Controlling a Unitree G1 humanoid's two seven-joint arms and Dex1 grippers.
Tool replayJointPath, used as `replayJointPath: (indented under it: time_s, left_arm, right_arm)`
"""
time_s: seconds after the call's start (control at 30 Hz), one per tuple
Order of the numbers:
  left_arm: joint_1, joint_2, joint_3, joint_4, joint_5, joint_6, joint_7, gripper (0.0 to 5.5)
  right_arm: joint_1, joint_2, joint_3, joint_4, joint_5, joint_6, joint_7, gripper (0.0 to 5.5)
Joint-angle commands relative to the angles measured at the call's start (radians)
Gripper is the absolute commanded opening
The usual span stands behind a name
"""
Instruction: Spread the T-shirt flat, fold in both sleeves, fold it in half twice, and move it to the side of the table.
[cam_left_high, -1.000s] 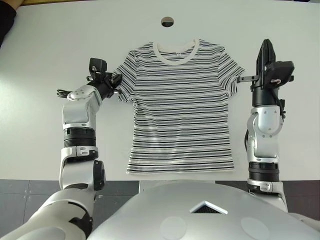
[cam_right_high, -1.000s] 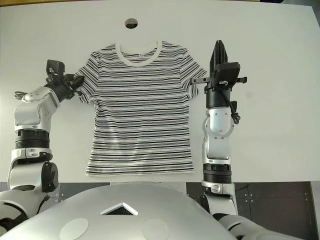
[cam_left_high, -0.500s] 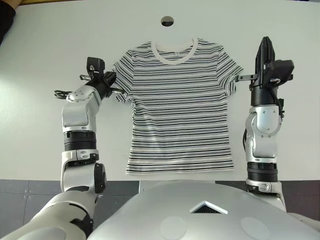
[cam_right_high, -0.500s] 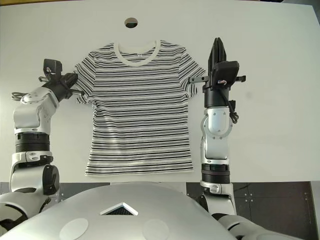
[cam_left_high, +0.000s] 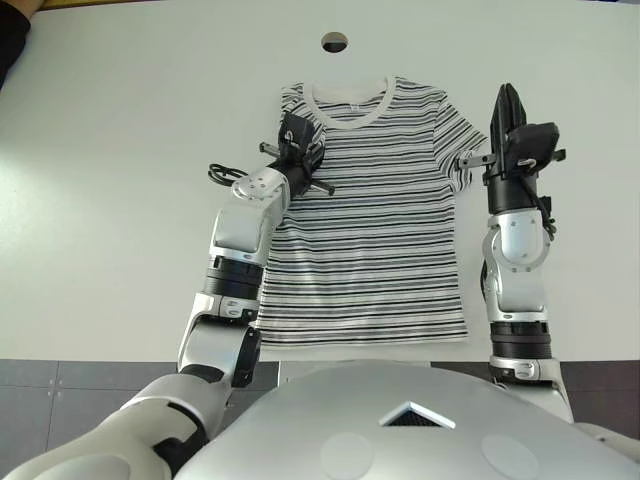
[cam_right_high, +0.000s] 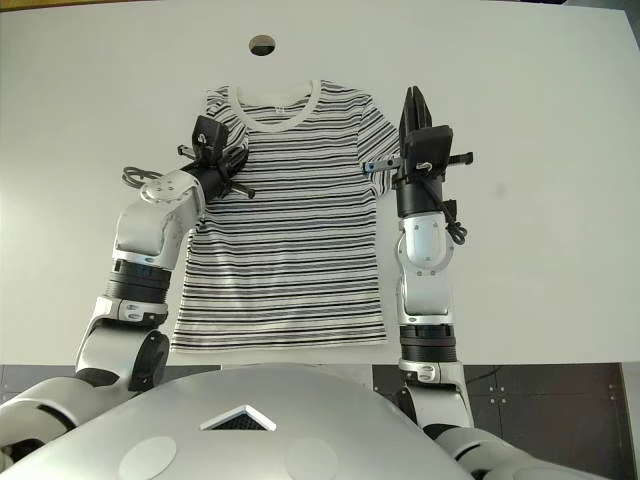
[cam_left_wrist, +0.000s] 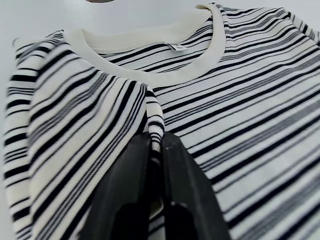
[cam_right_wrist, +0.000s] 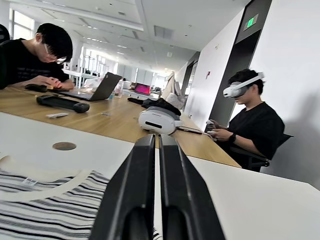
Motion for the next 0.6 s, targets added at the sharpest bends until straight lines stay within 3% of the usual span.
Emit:
replayJointPath:
  time_s: [0.03,0.13,0.27,0.4,0.6]
  left_arm:
    - [0.002,-0.015,0.01,0.073,0.028,-0.046,0.041,1.04]
    - [0.006,-0.021,0.017,0.091,0.04,-0.106,0.062,1.53]
    - [0.067,-0.02,0.017,-0.034,0.07,-0.336,0.092,1.57]
    - [0.179,0.018,0.052,-0.289,0.052,-0.523,0.058,1.57]
    - [0.238,0.039,0.115,-0.389,-0.043,-0.604,0.0,1.57]
  right_arm:
    - [-0.083,-0.013,-0.046,0.061,0.12,0.185,0.067,1.01]
    - [-0.187,-0.054,-0.064,0.157,0.159,0.361,0.122,1.55]
    - [-0.341,-0.134,-0.096,0.365,0.162,0.478,0.157,2.37]
    - [-0.443,-0.17,-0.122,0.552,0.182,0.511,0.186,2.37]
    - [-0.513,-0.178,-0.133,0.714,0.205,0.541,0.252,2.37]
